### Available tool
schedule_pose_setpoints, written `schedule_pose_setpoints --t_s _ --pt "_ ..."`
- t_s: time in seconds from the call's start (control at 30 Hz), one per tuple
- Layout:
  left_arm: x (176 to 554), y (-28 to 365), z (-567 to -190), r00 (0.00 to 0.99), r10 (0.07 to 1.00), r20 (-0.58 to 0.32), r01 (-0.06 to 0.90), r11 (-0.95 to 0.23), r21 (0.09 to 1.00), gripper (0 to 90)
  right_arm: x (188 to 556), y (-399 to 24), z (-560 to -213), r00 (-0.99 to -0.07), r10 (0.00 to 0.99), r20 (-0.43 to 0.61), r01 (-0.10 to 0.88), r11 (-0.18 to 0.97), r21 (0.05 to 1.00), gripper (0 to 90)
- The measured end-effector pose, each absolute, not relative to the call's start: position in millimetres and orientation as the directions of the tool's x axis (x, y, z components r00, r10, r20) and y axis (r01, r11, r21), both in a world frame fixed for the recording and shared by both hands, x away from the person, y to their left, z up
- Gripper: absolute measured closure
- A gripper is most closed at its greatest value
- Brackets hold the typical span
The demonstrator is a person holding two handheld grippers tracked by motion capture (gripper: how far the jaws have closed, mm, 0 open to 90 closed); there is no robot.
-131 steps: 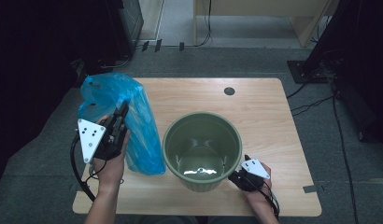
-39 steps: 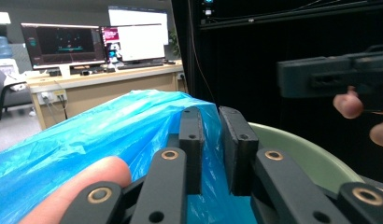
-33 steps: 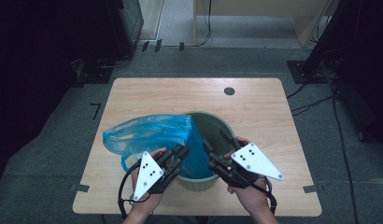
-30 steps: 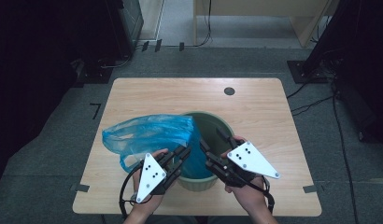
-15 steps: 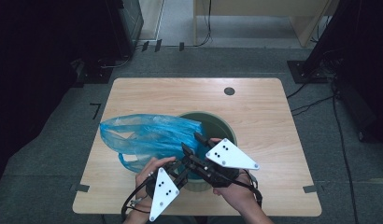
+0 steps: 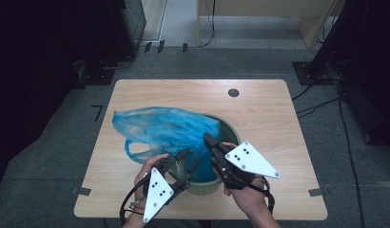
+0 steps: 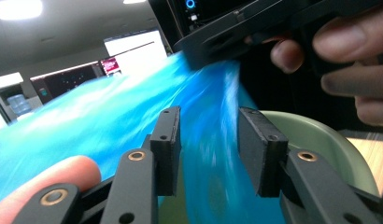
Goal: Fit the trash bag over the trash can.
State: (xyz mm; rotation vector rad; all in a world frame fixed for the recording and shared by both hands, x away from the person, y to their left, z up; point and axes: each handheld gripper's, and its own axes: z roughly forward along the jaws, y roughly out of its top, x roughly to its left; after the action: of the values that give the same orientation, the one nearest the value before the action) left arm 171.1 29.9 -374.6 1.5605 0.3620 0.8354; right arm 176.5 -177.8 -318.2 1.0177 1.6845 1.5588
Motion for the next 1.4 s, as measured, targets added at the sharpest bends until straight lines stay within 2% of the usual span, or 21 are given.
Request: schedule_pose_setpoints --t_s 0.2,0.43,0.57,0.63,0.67,0.7,0.73,0.77,0.8,0.93,0.97,1.03,1.07,1.13,1.2,1.33,1.37,1.4 --pt "177 42 -373 0.686 0.692 0.225 -0.210 -0.107 0.972 55.3 174 -198 -319 -0.447 0.888 0.106 0.080 -0.079 0.994 90.0" --pt "198 73 -379 0.585 0.810 0.048 -0.108 0.020 0.994 51.0 174 -228 -330 -0.389 0.909 0.151 0.091 -0.125 0.988 90.0" --pt "214 90 -389 0.486 0.872 -0.048 -0.036 0.074 0.997 43.8 172 -237 -336 -0.382 0.911 0.156 0.093 -0.130 0.987 90.0" --pt "222 97 -395 0.469 0.872 -0.140 0.026 0.145 0.989 41.8 171 -240 -340 -0.380 0.911 0.161 0.101 -0.133 0.986 90.0" --pt "222 97 -395 0.469 0.872 -0.140 0.026 0.145 0.989 40.3 171 -240 -340 -0.380 0.911 0.161 0.101 -0.133 0.986 90.0" --pt "230 102 -400 0.455 0.863 -0.221 0.103 0.196 0.975 38.9 171 -242 -343 -0.381 0.910 0.165 0.103 -0.136 0.985 90.0" --pt "230 102 -400 0.455 0.863 -0.221 0.103 0.196 0.975 37.5 171 -242 -343 -0.381 0.910 0.165 0.103 -0.136 0.985 90.0" --pt "238 105 -406 0.450 0.844 -0.292 0.172 0.238 0.956 35.8 171 -242 -346 -0.384 0.908 0.167 0.108 -0.135 0.985 90.0" --pt "238 105 -406 0.450 0.844 -0.292 0.172 0.238 0.956 35.1 171 -242 -346 -0.384 0.908 0.167 0.108 -0.135 0.985 90.0" --pt "247 107 -414 0.430 0.816 -0.387 0.256 0.301 0.919 35.4 171 -239 -350 -0.380 0.916 0.132 0.112 -0.096 0.989 90.0" --pt "247 107 -414 0.430 0.816 -0.387 0.256 0.301 0.919 36.5 171 -238 -350 -0.377 0.918 0.126 0.114 -0.089 0.989 90.0" --pt "250 109 -414 0.472 0.750 -0.463 0.304 0.355 0.884 44.1 171 -238 -352 -0.381 0.916 0.126 0.118 -0.087 0.989 90.0" --pt "250 109 -414 0.472 0.750 -0.463 0.304 0.355 0.884 46.1 171 -238 -352 -0.383 0.916 0.123 0.116 -0.084 0.990 90.0" --pt "252 113 -413 0.518 0.688 -0.508 0.343 0.378 0.860 51.4 171 -238 -353 -0.384 0.915 0.123 0.122 -0.082 0.989 90.0" --pt "252 112 -412 0.533 0.677 -0.507 0.347 0.372 0.861 59.2 171 -236 -355 -0.387 0.914 0.120 0.125 -0.077 0.989 90.0" --pt "252 112 -412 0.578 0.619 -0.532 0.370 0.382 0.847 85.1 172 -233 -357 -0.393 0.912 0.117 0.130 -0.071 0.989 90.0" --pt "252 112 -411 0.582 0.619 -0.527 0.368 0.377 0.850 89.9 172 -232 -357 -0.395 0.911 0.117 0.132 -0.070 0.989 90.0" --pt "252 112 -411 0.582 0.619 -0.527 0.368 0.377 0.850 90.0 172 -231 -358 -0.396 0.911 0.115 0.130 -0.068 0.989 90.0"
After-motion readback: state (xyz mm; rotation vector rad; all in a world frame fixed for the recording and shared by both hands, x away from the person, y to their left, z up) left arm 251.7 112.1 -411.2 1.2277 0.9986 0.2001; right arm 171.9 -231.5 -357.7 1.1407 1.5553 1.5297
